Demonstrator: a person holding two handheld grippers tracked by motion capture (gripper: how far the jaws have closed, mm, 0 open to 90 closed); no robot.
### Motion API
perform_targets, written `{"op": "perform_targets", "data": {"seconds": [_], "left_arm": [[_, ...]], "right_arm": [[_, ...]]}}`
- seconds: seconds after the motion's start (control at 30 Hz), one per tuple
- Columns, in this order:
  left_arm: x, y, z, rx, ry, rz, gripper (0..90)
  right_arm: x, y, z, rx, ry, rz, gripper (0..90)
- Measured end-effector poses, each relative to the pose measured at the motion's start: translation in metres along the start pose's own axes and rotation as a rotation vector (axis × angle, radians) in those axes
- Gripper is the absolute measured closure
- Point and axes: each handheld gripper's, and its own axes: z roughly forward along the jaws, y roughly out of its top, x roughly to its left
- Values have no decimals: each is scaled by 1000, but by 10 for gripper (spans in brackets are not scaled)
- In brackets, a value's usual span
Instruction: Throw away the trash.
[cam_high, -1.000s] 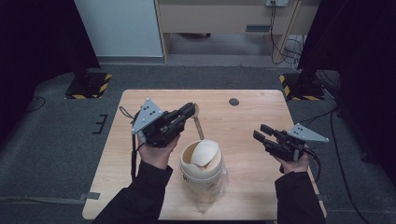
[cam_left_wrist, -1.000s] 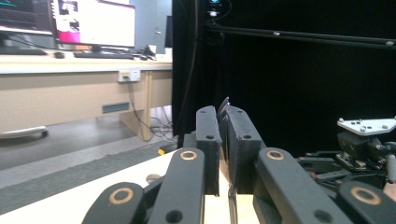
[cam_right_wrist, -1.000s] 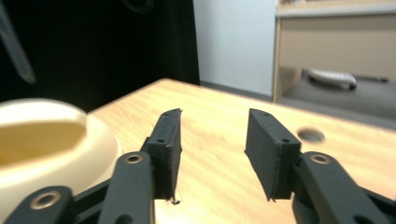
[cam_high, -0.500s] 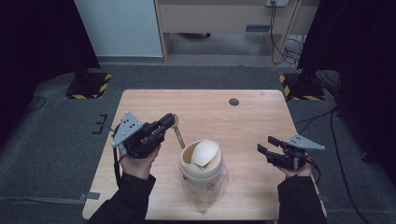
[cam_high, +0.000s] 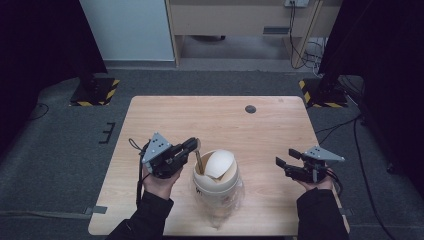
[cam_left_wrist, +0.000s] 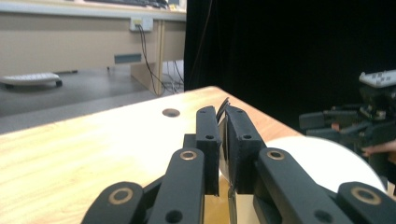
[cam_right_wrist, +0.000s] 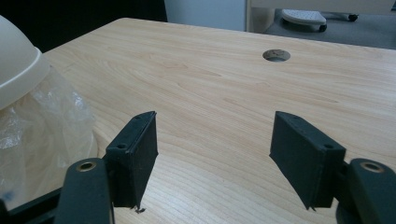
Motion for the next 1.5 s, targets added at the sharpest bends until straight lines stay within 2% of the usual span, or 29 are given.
{"op": "perform_targets", "data": {"seconds": [0.23,0.37,0.57,0.67,0.8,0.9,0.97,1.07,1.2,1.3,1.37,1.5], "left_arm": [[0,-14,9,56,-37,-11,822],[5,-16,5,68,-44,-23,743],[16,-19,-17,56,-18,-13,677],[27,-28,-31,76,12,-4,639],[46,-47,-47,146,67,8,603],[60,-65,-54,217,102,-23,577],[73,-80,-52,306,137,-43,554],[88,-92,-46,398,168,-56,520],[103,-104,-39,464,210,-103,370],[111,-110,-37,511,229,-96,275],[115,-113,-36,533,239,-71,252],[121,-118,-34,586,278,-53,201]], "right_arm": [[1,-1,1,2,1,-4,306],[1,-1,1,-1,1,-2,300],[-2,-3,1,5,-6,2,283],[-4,-6,2,5,-13,10,254],[-8,-10,3,13,-29,32,216],[-12,-12,4,27,-46,42,184],[-16,-15,5,38,-63,53,167],[-20,-18,6,52,-76,66,146],[-24,-22,7,73,-93,79,120],[-28,-25,11,105,-99,87,103],[-30,-27,14,135,-110,87,84],[-31,-31,20,183,-124,82,65]]}}
